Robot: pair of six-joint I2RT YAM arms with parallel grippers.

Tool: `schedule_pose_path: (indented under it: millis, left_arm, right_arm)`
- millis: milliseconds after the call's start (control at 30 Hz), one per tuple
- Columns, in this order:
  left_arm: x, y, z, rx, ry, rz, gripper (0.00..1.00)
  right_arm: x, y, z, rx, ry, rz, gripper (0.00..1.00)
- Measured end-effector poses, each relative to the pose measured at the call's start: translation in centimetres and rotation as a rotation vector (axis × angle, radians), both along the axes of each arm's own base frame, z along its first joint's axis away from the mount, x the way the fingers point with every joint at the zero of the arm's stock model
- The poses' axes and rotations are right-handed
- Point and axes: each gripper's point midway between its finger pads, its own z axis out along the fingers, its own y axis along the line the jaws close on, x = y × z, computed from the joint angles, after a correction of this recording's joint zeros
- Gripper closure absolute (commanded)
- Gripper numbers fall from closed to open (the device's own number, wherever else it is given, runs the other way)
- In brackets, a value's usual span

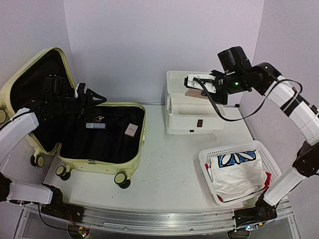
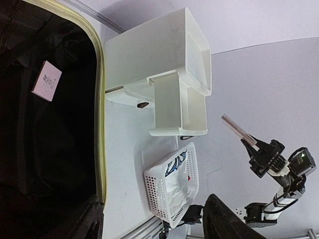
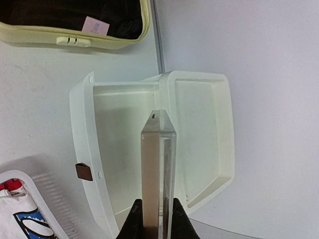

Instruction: Open, take out, and arrange the luggage

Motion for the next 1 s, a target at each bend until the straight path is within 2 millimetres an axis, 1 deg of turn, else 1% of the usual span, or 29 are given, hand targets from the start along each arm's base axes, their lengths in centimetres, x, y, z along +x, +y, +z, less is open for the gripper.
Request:
schedule_pose_path:
  millis: [100,233,367,633,833,1000]
  left_arm:
    - [0.0,0.0,0.1,0.001,-0.004,-0.001,0.32]
    - [-0.2,-0.1,0.1,-0.003,-0.004,-0.010,0.32]
    - [-0.3,-0.1,0.2,-0.006,-0.006,-0.016,0.32]
    - [-0.9,0.0,0.8,-0.012,-0.026,-0.016,0.32]
    - [-1.2,0.2,1.0,-0.014,-0.036,-0.013,0.32]
    - [-1.3,0.5,1.1,-0.015,-0.041,-0.007,0.32]
  right_arm:
    - [1.5,-0.8,-2.1,-0.034,0.055,-0.028,1.00]
    - [3.1,-1.0,-4.5,-0.066,0.118,-0.038,1.00]
    - [4.8,-0.4,-6.7,-0.098,0.162,-0.030,1.00]
    - [8.4,1.3,-10.1,-0.156,0.184,-0.024,1.00]
    - [10.8,1.9,-12.0,-0.172,0.167,-0.021,1.00]
    - [12.4,2.3,-12.3,-0.163,0.121,-0.008,1.00]
